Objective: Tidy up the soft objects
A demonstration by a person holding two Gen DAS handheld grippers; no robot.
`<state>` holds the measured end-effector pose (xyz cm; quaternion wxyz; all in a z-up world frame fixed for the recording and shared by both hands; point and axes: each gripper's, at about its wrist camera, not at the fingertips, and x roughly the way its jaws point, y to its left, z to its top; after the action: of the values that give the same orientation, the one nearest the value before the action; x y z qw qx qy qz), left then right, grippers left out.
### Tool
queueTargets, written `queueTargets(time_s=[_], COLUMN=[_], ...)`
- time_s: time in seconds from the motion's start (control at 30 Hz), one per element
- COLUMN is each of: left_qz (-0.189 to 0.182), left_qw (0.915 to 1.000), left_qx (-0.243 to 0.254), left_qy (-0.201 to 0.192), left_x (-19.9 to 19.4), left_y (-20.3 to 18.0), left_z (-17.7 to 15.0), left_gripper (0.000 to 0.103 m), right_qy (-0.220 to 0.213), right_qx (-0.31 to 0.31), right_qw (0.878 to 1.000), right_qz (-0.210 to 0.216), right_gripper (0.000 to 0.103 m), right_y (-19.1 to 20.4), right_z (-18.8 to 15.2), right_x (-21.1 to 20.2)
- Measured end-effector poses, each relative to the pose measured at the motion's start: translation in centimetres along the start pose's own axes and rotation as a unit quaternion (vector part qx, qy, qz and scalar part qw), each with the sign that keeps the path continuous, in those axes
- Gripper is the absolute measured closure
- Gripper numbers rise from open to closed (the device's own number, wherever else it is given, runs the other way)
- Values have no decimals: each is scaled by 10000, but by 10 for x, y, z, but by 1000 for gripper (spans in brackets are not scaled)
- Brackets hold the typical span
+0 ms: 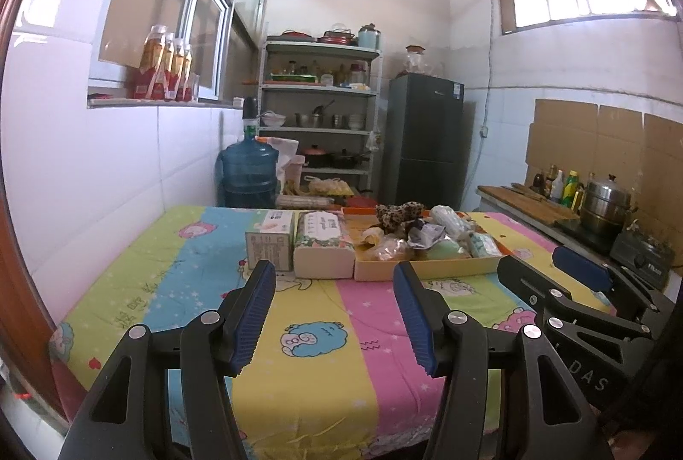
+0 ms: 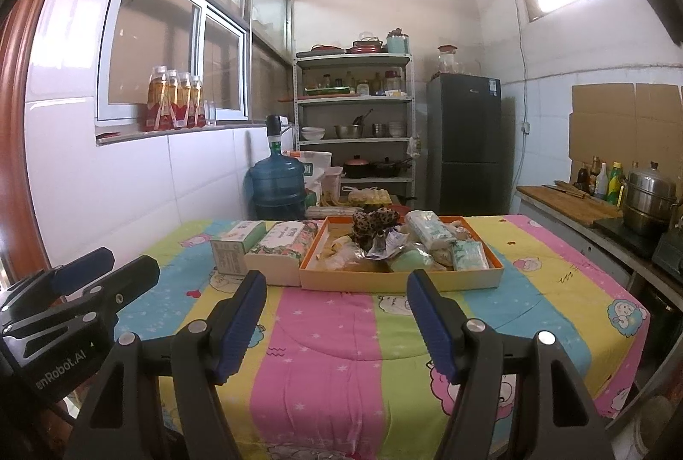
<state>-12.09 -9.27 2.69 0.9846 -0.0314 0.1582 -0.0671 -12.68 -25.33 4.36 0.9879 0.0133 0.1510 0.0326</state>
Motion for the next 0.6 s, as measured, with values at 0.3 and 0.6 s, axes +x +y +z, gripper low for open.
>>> queueTargets(time_s=[0.3,0.6], left_qz=[8,25], left_qw=[10000,10000], left_qx=[37,63], left_qy=[-4,1], left_x=[-2,-2], left_y=[-4,-5], left_z=[2,4], left_gripper=[44,44], right_qy=[1,4], right_qx=[9,10], right_qw=[10000,10000], right_qz=[-3,0], right_gripper=[35,35], right_y=[1,0], right_z=[0,0], right_x=[1,-1])
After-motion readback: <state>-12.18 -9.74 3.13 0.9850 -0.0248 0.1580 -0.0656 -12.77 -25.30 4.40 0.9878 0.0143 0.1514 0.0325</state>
